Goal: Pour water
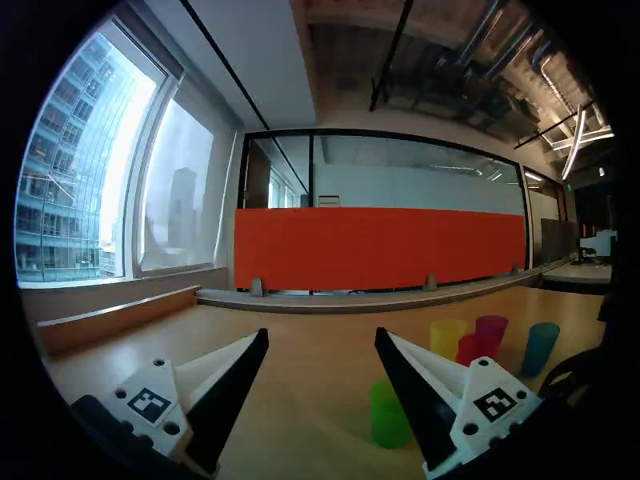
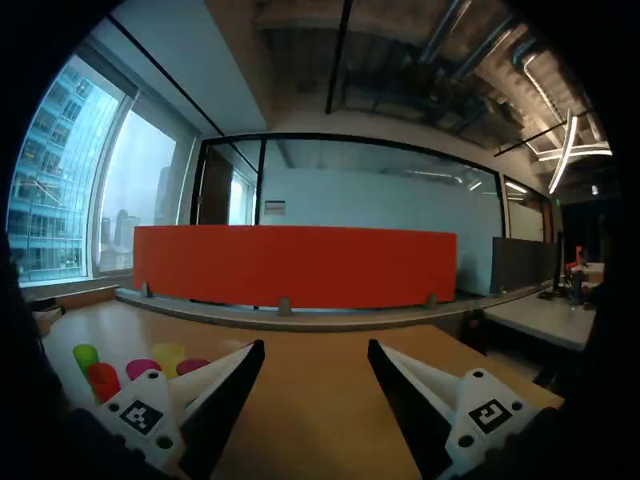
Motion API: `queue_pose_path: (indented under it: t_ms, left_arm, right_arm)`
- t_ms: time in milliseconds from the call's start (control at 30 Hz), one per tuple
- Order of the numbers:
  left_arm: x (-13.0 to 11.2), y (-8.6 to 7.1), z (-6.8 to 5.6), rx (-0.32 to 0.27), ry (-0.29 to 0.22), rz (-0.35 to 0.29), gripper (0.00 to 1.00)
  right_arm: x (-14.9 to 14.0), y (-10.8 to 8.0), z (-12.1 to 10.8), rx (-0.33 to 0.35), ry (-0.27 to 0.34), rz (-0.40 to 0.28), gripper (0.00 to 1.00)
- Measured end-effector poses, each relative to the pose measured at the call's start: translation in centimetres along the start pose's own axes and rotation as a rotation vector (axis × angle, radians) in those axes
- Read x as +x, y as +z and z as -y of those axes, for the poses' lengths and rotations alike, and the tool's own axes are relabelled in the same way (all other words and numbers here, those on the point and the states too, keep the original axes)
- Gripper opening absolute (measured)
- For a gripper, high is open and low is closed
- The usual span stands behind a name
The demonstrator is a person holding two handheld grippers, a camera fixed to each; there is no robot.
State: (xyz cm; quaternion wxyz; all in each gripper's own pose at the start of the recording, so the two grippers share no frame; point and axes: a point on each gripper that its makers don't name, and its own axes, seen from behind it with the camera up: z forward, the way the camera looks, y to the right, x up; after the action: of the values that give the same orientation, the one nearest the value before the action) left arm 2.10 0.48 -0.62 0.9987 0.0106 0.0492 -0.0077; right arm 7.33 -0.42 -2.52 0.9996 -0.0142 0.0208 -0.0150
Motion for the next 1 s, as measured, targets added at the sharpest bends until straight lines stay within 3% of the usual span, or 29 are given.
queue_pose_path:
  t_ms: [1000]
  left_arm:
    - [-1.9, 0.6, 0.3, -0.002, 0.005, 0.044, 0.99]
  right_arm:
    - [-0.3, 0.1, -0.6, -0.01, 0.02, 0.003, 1.0]
